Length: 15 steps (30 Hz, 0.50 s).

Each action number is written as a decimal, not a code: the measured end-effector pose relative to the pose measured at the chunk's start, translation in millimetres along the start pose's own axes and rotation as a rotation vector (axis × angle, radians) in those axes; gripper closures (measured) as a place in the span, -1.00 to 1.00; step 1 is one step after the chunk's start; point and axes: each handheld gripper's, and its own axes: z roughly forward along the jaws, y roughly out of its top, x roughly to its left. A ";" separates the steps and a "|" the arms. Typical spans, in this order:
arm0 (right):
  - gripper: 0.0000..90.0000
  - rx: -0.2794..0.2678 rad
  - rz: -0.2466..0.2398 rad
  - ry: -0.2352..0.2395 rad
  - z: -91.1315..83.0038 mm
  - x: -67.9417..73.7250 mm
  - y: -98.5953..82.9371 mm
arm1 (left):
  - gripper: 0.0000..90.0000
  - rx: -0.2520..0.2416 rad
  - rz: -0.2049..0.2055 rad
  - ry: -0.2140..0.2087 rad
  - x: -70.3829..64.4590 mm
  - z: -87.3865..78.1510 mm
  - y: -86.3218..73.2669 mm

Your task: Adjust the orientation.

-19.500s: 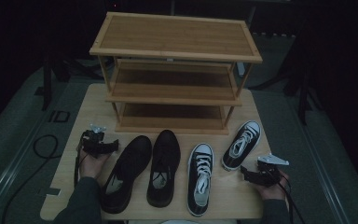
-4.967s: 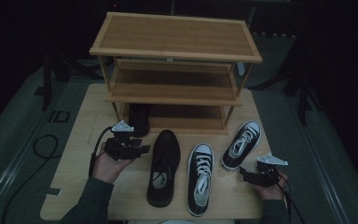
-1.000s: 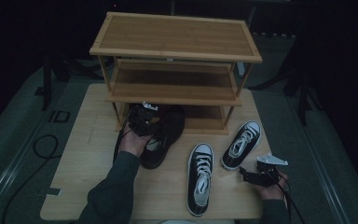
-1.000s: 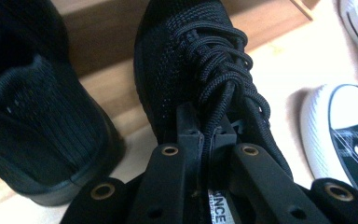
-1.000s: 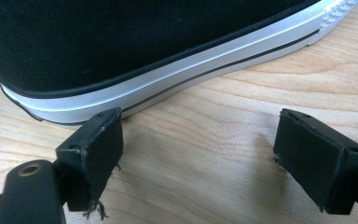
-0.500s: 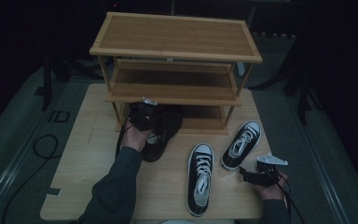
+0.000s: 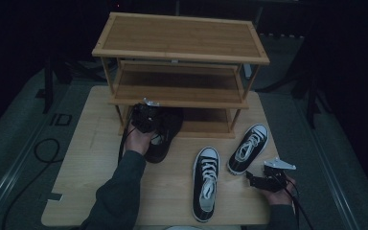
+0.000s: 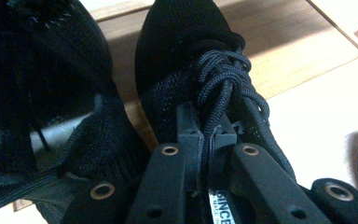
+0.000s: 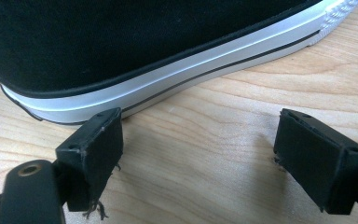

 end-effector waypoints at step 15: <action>-0.66 0.000 0.000 0.000 0.0 0.0 0.0 | 0.93 -0.011 -0.020 0.058 3.3 7.5 -5.5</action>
